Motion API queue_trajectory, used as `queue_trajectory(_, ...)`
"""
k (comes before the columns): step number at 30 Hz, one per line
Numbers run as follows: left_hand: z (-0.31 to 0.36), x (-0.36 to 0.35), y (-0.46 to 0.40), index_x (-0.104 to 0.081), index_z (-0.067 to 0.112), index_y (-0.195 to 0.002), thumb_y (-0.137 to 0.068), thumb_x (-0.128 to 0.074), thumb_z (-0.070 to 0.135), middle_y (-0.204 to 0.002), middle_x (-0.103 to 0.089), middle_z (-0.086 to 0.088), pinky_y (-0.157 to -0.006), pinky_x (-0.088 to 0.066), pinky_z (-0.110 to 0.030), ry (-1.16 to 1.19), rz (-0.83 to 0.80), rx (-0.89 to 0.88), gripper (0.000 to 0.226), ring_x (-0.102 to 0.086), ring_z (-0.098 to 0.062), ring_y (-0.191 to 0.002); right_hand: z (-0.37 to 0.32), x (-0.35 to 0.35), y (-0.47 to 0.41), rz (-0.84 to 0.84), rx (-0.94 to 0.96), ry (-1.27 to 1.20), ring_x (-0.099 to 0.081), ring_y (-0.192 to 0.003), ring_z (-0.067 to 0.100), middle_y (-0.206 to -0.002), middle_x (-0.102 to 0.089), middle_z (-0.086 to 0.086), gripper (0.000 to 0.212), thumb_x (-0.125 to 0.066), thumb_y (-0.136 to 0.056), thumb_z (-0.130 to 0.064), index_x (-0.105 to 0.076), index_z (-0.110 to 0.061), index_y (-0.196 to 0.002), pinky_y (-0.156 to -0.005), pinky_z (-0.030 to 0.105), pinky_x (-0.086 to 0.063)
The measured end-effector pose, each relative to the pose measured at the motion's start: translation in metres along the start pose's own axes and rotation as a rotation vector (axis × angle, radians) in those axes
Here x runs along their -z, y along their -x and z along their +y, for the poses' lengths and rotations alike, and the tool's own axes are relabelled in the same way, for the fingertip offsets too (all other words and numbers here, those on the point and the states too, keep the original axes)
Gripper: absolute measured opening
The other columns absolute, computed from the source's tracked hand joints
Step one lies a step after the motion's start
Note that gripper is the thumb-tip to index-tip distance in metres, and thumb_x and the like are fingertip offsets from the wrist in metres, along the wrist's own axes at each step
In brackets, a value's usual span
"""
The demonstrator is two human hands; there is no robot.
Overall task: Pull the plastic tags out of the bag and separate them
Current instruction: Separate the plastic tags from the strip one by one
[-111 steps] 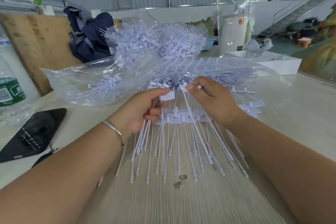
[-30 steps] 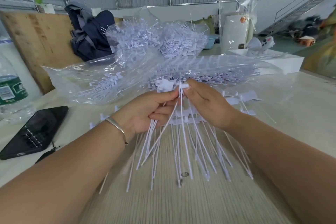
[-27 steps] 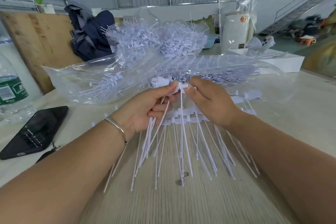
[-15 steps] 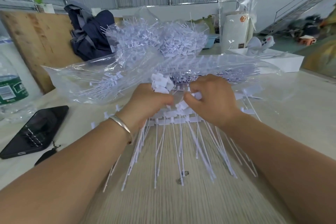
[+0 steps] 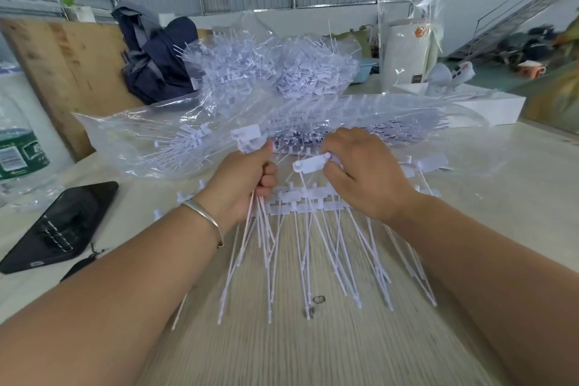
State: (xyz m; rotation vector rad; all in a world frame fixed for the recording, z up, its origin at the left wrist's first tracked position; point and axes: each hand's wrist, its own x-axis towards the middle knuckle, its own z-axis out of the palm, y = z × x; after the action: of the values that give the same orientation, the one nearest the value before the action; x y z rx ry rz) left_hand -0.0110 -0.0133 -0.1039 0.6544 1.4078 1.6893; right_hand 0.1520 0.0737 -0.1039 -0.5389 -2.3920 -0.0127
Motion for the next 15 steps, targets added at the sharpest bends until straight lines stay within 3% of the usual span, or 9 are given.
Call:
queue_trajectory(4, 0.0, -0.002, 0.0, -0.052, 0.01, -0.086, -0.101, -0.038, 0.046, -0.044, -0.027, 0.008, -0.026, -0.017, -0.014, 0.037, -0.107, 0.106, 0.042, -0.022, -0.002, -0.029, 0.004, -0.003, 0.001, 0.003, 0.01, 0.064, -0.046, -0.08, 0.025, -0.082, -0.051, 0.006, 0.025, -0.042, -0.093, -0.023, -0.061, -0.008, -0.091, -0.071, 0.039, -0.037)
queue_trajectory(7, -0.001, -0.005, 0.005, -0.056, 0.012, -0.082, -0.091, -0.051, 0.053, -0.05, -0.025, 0.008, -0.027, -0.017, -0.014, -0.091, -0.196, 0.115, 0.042, -0.02, -0.002, -0.032, 0.005, -0.003, 0.001, 0.039, 0.032, 0.114, -0.042, -0.081, 0.022, -0.083, -0.045, 0.003, 0.024, -0.045, -0.097, -0.023, -0.063, -0.009, -0.092, -0.073, 0.037, -0.036)
queue_trajectory(9, 0.0, -0.007, 0.01, -0.063, 0.019, -0.07, -0.078, -0.067, 0.046, -0.055, -0.022, 0.008, -0.03, -0.016, -0.014, -0.187, -0.266, 0.092, 0.029, -0.018, -0.003, -0.036, 0.003, -0.003, 0.001, 0.046, 0.04, 0.139, -0.036, -0.08, 0.019, -0.083, -0.04, 0.002, 0.026, -0.043, -0.099, -0.023, -0.061, -0.007, -0.09, -0.073, 0.036, -0.034)
queue_trajectory(12, 0.0, -0.007, 0.013, -0.067, 0.023, -0.048, -0.065, -0.078, 0.035, -0.057, -0.019, 0.008, -0.034, -0.015, -0.014, -0.259, -0.319, 0.05, 0.023, -0.016, -0.004, -0.04, 0.0, -0.003, 0.0, 0.013, 0.045, 0.168, -0.04, -0.084, 0.021, -0.087, -0.045, 0.004, 0.028, -0.039, -0.1, -0.024, -0.061, -0.007, -0.095, -0.076, 0.034, -0.031)
queue_trajectory(15, 0.001, -0.007, 0.013, -0.072, 0.023, -0.061, -0.07, -0.079, 0.028, -0.053, -0.022, 0.01, -0.032, -0.016, -0.014, -0.227, -0.277, 0.022, 0.013, -0.017, -0.004, -0.039, -0.003, -0.002, 0.001, 0.012, 0.018, 0.161, -0.048, -0.09, 0.026, -0.093, -0.052, 0.006, 0.032, -0.038, -0.1, -0.03, -0.061, -0.009, -0.1, -0.081, 0.037, -0.033)
